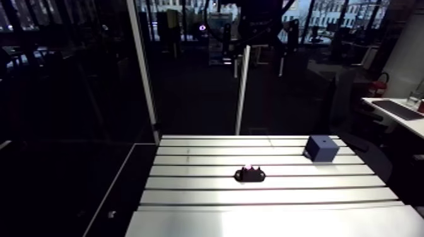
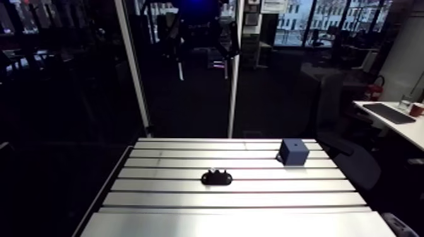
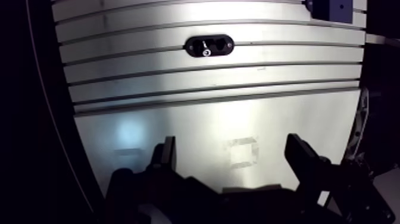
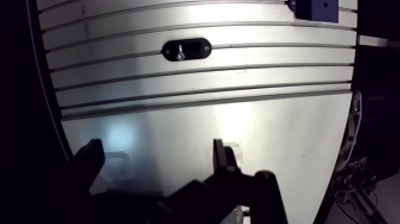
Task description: Pick up the M10 bolt and insert it into the hole until fully seated.
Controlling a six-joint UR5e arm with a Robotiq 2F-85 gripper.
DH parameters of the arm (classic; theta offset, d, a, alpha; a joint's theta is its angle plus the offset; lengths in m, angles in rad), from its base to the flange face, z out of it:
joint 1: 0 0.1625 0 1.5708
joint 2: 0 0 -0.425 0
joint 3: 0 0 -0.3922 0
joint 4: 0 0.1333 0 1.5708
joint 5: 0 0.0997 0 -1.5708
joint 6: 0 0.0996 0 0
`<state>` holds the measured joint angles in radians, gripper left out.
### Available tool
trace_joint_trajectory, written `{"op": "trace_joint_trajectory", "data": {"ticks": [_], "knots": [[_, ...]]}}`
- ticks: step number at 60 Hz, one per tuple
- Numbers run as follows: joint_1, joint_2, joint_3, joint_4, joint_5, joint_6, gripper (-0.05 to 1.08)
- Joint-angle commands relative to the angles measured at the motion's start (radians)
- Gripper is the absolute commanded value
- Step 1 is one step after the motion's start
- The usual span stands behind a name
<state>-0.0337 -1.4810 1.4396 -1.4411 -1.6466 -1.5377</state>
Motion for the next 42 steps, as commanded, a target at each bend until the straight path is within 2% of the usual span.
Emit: {"op": "trace_joint_trajectory", "data": {"ticks": [1,25,30,40,42], "knots": [[0.06,-0.009,0.0,0.02,0.018,-0.057,0.0],[0.06,-0.011,0.0,0.018,0.02,-0.063,0.0],[0.059,-0.009,0.003,0.016,0.015,-0.063,0.0],[0.058,-0.009,0.033,-0.026,0.011,-0.063,0.0],[0.057,-0.011,0.061,-0.055,0.008,-0.064,0.0]]}}
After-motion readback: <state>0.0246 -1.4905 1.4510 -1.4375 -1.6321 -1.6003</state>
